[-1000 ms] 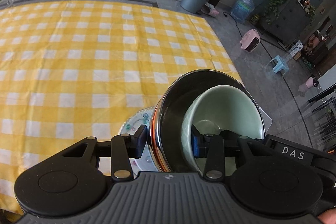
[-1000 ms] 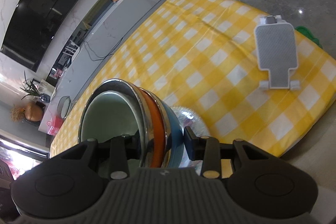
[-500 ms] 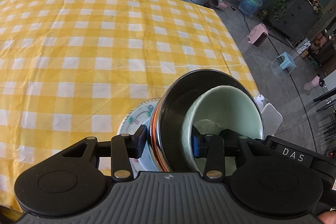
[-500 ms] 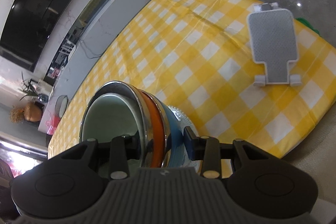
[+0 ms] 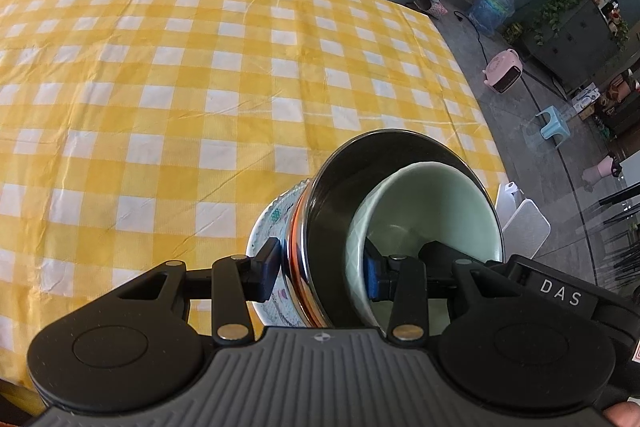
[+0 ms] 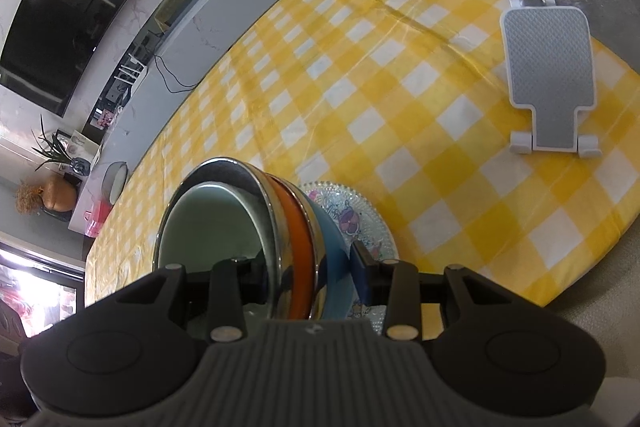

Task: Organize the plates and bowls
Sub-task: 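Lift the bowl stack with both grippers and carry it over the plates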

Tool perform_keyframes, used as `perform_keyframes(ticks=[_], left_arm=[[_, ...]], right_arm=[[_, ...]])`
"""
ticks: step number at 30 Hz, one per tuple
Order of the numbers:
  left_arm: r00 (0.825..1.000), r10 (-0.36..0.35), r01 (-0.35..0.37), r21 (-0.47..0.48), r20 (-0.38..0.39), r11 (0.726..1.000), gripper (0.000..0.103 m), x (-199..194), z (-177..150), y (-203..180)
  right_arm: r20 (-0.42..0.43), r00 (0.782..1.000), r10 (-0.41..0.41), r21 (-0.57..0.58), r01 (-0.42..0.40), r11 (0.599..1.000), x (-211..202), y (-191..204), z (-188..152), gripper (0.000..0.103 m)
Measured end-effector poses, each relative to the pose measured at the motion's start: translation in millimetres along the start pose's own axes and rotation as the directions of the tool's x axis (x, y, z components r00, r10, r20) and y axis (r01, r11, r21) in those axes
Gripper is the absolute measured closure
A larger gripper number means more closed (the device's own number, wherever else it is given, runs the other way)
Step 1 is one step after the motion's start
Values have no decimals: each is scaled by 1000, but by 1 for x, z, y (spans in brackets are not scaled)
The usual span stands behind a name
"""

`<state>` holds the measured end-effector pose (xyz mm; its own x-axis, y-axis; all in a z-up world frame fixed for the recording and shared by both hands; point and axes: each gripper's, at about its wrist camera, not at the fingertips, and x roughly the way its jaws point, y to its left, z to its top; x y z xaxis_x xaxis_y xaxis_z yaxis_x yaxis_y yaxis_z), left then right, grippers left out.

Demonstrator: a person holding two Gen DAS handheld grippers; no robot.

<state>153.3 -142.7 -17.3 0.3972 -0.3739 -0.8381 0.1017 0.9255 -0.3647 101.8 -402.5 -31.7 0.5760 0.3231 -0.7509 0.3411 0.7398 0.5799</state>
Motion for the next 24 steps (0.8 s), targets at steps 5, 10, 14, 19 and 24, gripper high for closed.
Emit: perform_keyframes(ticks=[5,10,14,19,24], left_arm=[[1000,10,-10,15,0,1000,58,1,2,-4],[1000,11,-11,23,5,1000,58,3,3,-5],[1000,19,-20,48,24,999,57,0,2,-8],[998,0,-5,74,69,997,40,-11,1,-12],[992,7,-19,88,130,996,35,-29,-2,-12]], right_arm=[[-7,1000,16,38,-15,999,1,-7,1,63],[2,999,43,48,-43,998,0,-9,0,56],[25,998,53,35,-54,998,-4,-8,-2,53],[70,995,72,35,-75,997,-10,-9,-3,38],[105,992,76,37,-81,996,-17,-10,-4,28]])
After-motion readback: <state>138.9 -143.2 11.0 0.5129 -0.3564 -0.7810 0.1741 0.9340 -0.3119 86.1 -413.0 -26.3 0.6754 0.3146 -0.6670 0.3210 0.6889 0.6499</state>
